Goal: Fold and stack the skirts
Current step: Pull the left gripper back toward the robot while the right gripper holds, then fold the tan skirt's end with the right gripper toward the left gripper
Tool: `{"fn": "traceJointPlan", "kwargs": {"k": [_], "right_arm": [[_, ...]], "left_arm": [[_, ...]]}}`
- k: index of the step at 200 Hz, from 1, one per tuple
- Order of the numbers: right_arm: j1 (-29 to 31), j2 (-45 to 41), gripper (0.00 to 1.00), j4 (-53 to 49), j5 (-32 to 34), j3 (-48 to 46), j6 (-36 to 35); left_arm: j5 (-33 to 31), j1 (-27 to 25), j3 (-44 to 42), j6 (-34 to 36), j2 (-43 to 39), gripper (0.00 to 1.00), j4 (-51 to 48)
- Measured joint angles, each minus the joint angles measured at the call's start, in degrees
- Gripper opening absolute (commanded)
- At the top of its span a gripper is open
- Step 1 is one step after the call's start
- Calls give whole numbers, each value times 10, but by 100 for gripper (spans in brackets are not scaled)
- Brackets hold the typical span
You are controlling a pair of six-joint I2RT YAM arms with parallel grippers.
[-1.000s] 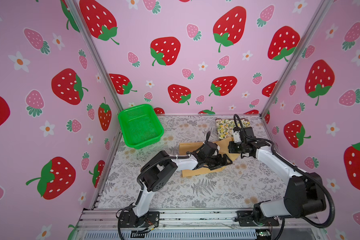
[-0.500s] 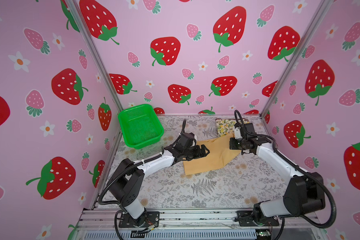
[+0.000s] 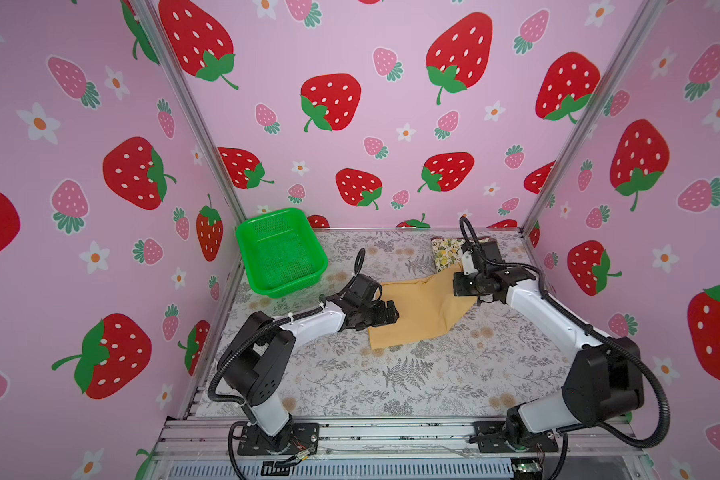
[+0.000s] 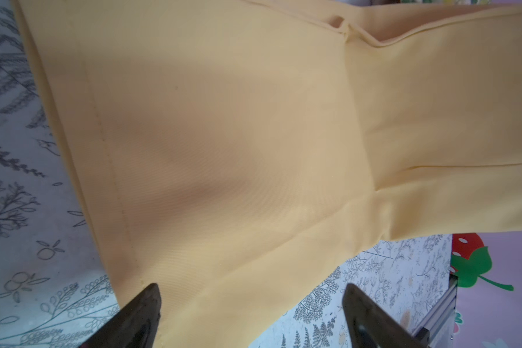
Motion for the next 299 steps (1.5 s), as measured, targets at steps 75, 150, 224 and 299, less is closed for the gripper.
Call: {"fn": "traceJointPlan", "kwargs": {"k": [75,150,224,299], "right_arm": [[37,18,2,-5,9,14,11],[86,59,5,-2,-43,59,60],[124,102,5,32,-103,79,126],[138,148,7,85,-145,85,194]], "left_arm": [[-11,2,0,3,33,95,6],[0,2,0,3,47,95,43],[10,3,0,3,55,95,68],[20,5,-5,3,56,95,85]]}}
